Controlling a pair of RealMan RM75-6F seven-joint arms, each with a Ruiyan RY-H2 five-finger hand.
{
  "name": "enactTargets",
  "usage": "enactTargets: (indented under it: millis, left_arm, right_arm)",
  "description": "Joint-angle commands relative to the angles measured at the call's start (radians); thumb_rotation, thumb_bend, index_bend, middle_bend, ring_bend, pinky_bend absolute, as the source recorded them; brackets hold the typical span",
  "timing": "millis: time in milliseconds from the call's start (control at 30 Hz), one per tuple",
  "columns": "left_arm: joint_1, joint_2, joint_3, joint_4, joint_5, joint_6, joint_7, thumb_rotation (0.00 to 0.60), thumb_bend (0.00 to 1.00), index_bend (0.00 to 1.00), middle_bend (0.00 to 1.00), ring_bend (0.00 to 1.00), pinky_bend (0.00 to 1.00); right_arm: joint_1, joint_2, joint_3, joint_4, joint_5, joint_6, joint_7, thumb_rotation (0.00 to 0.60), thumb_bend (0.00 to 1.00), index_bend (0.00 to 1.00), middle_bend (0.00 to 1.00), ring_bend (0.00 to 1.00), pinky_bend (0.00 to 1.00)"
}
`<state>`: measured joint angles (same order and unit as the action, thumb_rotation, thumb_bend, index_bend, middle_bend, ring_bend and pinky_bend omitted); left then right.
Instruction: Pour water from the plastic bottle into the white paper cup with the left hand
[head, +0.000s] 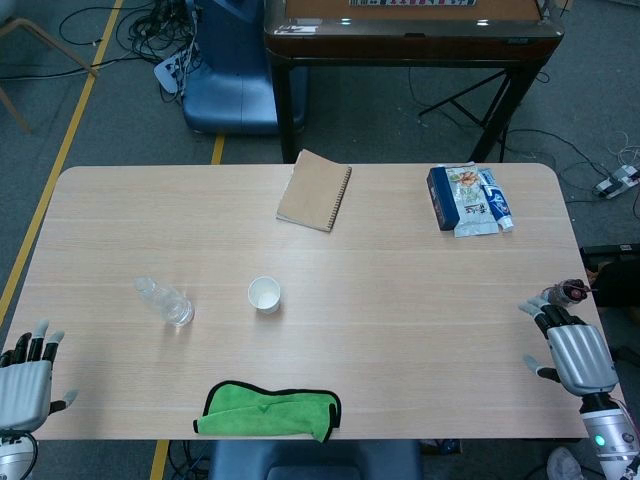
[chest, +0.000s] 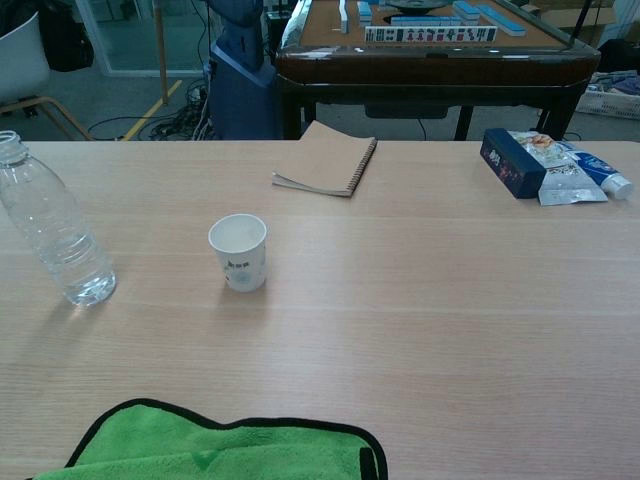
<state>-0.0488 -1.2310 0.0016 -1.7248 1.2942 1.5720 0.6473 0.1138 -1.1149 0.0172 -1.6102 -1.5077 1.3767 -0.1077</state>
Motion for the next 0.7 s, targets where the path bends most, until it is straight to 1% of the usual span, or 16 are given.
enactTargets:
  millis: [33, 367, 500, 700]
  left_arm:
    - [0.002, -0.007, -0.002, 0.007, -0.005, -0.003, 0.006, 0.600, 0.00, 0.20, 0.08, 0.11, 0.24]
    - [-0.004, -0.024, -0.017, 0.022, 0.003, -0.016, -0.010, 0.600, 0.00, 0.20, 0.08, 0.11, 0.24]
    - [-0.018, -0.037, -0.038, 0.021, 0.000, -0.034, -0.050, 0.600, 0.00, 0.20, 0.08, 0.11, 0.25]
    - [-0.064, -0.045, -0.086, 0.010, -0.027, -0.102, -0.129, 0.600, 0.00, 0.20, 0.09, 0.12, 0.26]
  right_arm:
    - [-0.001, 0.001, -0.001, -0.003, -0.004, 0.004, -0.002, 0.600, 0.17, 0.23, 0.21, 0.22, 0.47]
    - [-0.001, 0.004, 0.001, -0.002, 0.005, 0.001, 0.008, 0.600, 0.17, 0.23, 0.21, 0.22, 0.47]
    - [0.000, 0.005, -0.001, -0.003, 0.002, 0.001, 0.011, 0.600, 0.17, 0.23, 0.21, 0.22, 0.47]
    - [-0.003, 0.009, -0.002, -0.006, -0.003, 0.007, 0.015, 0.600, 0.17, 0.23, 0.21, 0.22, 0.47]
